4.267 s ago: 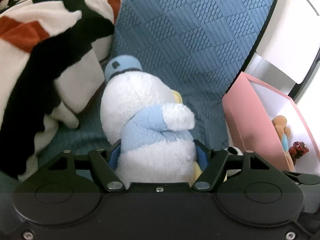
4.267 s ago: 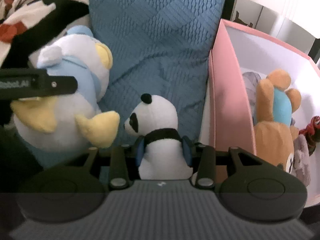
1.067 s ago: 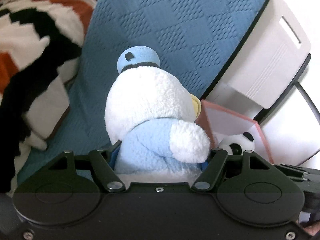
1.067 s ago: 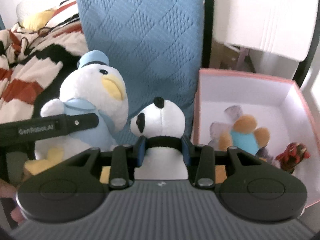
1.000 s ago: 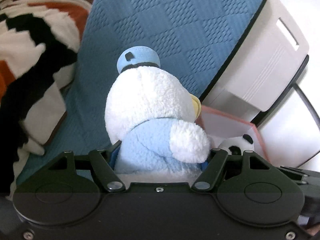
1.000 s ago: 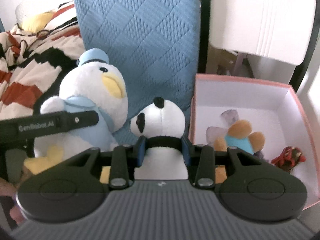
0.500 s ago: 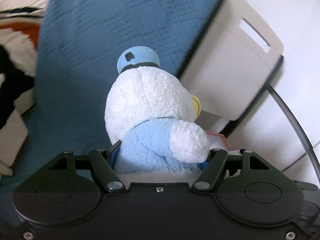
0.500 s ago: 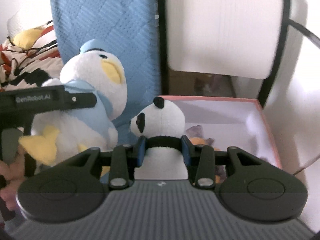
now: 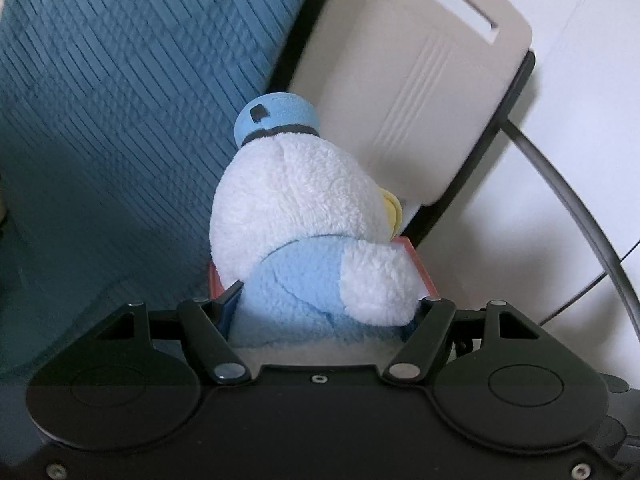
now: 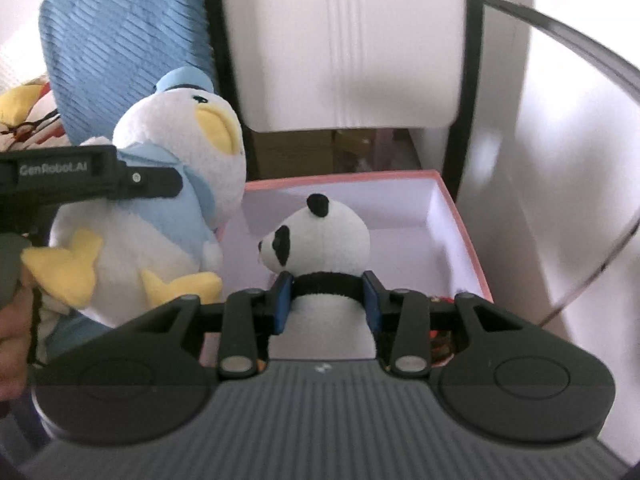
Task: Organize objects
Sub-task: 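Carry the panda and duck with both tools over the pink box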
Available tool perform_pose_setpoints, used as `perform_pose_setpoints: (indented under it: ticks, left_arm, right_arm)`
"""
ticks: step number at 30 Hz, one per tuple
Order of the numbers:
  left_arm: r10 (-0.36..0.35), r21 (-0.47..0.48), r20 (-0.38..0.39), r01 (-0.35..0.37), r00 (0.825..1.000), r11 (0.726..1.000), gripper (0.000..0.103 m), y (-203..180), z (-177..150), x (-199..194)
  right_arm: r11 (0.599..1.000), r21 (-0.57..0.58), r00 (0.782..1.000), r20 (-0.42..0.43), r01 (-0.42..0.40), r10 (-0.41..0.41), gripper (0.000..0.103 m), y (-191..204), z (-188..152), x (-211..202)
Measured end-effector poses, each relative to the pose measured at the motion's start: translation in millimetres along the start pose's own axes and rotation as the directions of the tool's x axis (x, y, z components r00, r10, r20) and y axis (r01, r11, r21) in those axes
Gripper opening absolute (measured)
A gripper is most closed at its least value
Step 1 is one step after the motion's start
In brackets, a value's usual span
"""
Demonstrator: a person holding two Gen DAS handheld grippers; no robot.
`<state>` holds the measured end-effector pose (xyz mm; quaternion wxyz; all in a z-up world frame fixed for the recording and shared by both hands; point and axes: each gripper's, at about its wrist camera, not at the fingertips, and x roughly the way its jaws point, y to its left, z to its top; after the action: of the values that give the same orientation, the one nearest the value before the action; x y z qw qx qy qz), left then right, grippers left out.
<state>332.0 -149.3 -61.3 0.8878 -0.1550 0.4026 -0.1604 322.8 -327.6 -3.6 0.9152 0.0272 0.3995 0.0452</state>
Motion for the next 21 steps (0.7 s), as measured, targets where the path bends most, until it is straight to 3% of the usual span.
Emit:
perform_pose_setpoints:
  ticks: [12, 21]
  left_arm:
    - [-0.006, 0.028, -0.141, 0.010, 0.990, 1.000, 0.069, -15, -31, 56]
    - [-0.017, 0.038, -0.157, 0.023, 0.987, 0.999, 0.073, -23, -25, 55]
  right_arm:
    - [0.998, 0.046, 0.998, -0.032, 0.048, -0.047, 0.041, -31, -35, 37]
    - [0.996, 0.078, 0.998, -0.049, 0.044, -0.040, 0.042, -39, -39, 43]
